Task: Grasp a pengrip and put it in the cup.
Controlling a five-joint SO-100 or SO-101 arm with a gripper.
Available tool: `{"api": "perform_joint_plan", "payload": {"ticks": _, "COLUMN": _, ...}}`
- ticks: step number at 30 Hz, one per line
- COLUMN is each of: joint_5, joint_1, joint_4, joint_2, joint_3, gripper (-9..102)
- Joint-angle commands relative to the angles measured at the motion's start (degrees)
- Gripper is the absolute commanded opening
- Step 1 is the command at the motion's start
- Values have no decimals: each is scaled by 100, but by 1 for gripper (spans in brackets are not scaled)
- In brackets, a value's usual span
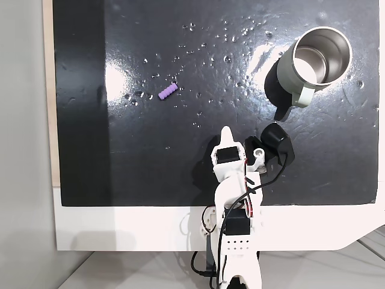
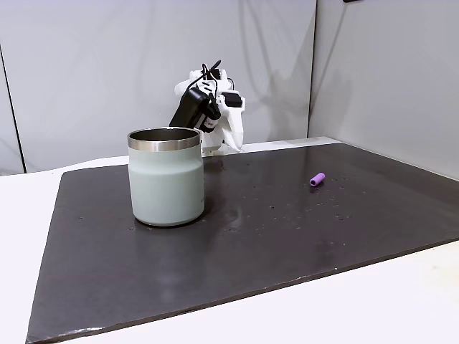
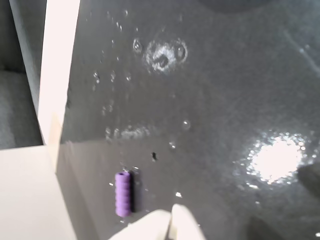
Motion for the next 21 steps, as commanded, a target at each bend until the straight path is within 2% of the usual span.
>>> {"api": "perform_joint_plan", "payload": {"ticks": 1, "joint_5": 299, "joint_1": -70, "joint_4": -141, "joint_2": -1283, "joint_3": -1222, "gripper": 0}}
{"api": "perform_joint_plan", "payload": {"ticks": 5, "joint_5": 396, "joint_1": -62, "joint_4": -483, "joint_2": -3744, "joint_3": -2725, "gripper": 0}}
{"api": "perform_joint_plan", "payload": {"ticks": 10, "joint_5": 281, "joint_1": -97, "joint_4": -765, "joint_2": -6064, "joint_3": -4043, "gripper": 0}}
{"api": "perform_joint_plan", "payload": {"ticks": 21, "joint_5": 369, "joint_1": -246, "joint_4": -1213, "joint_2": -8754, "joint_3": -5739, "gripper": 0}}
